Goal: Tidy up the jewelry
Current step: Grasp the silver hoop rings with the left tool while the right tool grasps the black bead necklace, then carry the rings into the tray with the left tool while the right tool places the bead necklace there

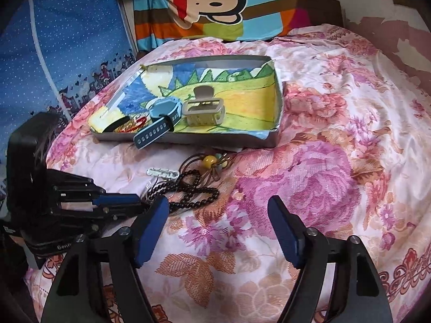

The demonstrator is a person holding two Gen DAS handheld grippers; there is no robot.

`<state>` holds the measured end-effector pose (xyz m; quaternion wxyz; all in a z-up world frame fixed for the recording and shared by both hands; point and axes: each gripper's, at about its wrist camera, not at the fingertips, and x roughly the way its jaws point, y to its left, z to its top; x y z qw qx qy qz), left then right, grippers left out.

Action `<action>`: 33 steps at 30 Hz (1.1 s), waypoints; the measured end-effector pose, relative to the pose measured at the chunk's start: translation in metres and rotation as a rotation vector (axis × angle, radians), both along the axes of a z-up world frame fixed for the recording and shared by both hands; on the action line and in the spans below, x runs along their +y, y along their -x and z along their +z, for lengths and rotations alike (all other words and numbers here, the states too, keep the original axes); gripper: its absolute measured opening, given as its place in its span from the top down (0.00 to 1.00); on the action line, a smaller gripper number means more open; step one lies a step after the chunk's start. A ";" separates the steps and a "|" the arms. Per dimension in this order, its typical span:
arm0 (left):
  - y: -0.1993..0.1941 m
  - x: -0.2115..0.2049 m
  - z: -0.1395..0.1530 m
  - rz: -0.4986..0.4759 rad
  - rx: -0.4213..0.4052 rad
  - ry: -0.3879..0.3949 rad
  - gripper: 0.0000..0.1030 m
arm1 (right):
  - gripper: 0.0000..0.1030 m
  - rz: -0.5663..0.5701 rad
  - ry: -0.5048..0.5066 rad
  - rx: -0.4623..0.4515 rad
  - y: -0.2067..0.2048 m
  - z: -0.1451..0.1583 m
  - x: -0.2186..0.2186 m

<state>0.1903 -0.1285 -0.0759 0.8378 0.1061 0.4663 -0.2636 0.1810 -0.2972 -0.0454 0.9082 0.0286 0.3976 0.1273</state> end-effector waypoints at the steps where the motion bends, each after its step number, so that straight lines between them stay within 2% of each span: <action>1: -0.001 0.000 -0.001 0.003 0.003 0.000 0.88 | 0.34 0.006 0.001 0.004 0.000 -0.001 0.002; 9: -0.007 0.017 0.001 0.077 0.009 0.049 0.97 | 0.36 0.074 0.026 0.029 -0.004 -0.008 0.026; 16: -0.019 0.051 0.003 0.231 0.046 0.134 0.97 | 0.36 0.130 0.086 0.041 -0.007 -0.015 0.054; 26: -0.019 0.069 0.004 0.329 0.067 0.141 0.97 | 0.36 0.137 0.123 0.058 -0.015 -0.024 0.075; 27: -0.019 0.071 0.004 0.342 0.071 0.140 0.97 | 0.39 0.141 0.133 0.061 -0.015 -0.025 0.078; 29: -0.018 0.076 0.005 0.366 0.072 0.142 0.97 | 0.52 0.143 0.153 0.069 -0.015 -0.029 0.081; 30: -0.018 0.078 0.006 0.376 0.069 0.144 0.97 | 0.54 0.144 0.155 0.071 -0.015 -0.029 0.081; 33: -0.017 0.083 0.008 0.391 0.063 0.147 0.97 | 0.71 0.147 0.140 0.068 -0.014 -0.027 0.079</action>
